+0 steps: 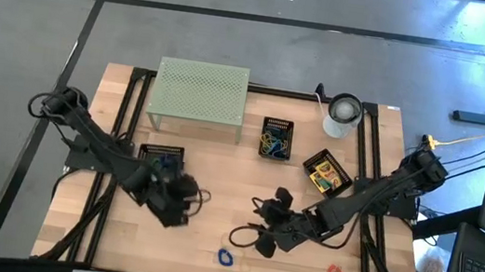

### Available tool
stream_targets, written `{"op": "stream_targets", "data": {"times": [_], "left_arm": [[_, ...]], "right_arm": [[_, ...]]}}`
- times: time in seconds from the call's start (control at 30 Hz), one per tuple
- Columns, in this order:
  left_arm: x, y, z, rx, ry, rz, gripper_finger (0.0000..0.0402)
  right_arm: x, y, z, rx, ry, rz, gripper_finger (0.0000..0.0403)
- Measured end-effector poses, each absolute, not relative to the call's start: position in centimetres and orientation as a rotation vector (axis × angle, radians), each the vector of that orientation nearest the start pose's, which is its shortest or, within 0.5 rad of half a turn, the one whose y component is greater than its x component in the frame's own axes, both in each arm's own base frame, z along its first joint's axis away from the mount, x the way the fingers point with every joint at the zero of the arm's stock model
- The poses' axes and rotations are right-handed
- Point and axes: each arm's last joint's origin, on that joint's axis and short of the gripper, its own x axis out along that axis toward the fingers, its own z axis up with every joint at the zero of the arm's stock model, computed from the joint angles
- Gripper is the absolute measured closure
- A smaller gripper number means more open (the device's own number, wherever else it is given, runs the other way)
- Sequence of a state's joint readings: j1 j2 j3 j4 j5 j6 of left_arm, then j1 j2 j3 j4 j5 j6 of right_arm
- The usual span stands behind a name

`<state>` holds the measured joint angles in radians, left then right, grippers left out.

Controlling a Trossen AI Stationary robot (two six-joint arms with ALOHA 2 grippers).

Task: Pick & Place Office Desk Supplies
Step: Put the blue spring rubber band into the left black bin

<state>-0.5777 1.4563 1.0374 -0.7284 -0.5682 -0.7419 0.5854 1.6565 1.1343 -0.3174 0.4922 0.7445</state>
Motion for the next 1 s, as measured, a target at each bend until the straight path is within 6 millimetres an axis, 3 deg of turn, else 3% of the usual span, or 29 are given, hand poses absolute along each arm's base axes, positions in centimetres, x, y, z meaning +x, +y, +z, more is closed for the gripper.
{"op": "stream_targets", "data": {"times": [0.3, 0.6, 0.77, 1.0], "left_arm": [[27.3, -18.5, 21.1, -0.003, 0.773, 0.002, 0.02], [30.7, -21.6, 15.9, 0.304, 0.684, -0.367, 0.0192], [32.2, -22.7, 13.8, 0.4, 0.666, -0.436, 0.0192], [34.1, -22.6, 12.2, 0.338, 0.715, -0.551, 0.0192]], "right_arm": [[30.2, 18.4, 22.2, 0.306, 0.689, -0.165, 0.0205], [30.4, 18.3, 22.4, 0.325, 0.668, -0.176, 0.0205], [30.4, 18.3, 22.4, 0.332, 0.667, -0.179, 0.0205], [30.4, 18.1, 22.4, 0.315, 0.634, -0.226, 0.0205]]}}
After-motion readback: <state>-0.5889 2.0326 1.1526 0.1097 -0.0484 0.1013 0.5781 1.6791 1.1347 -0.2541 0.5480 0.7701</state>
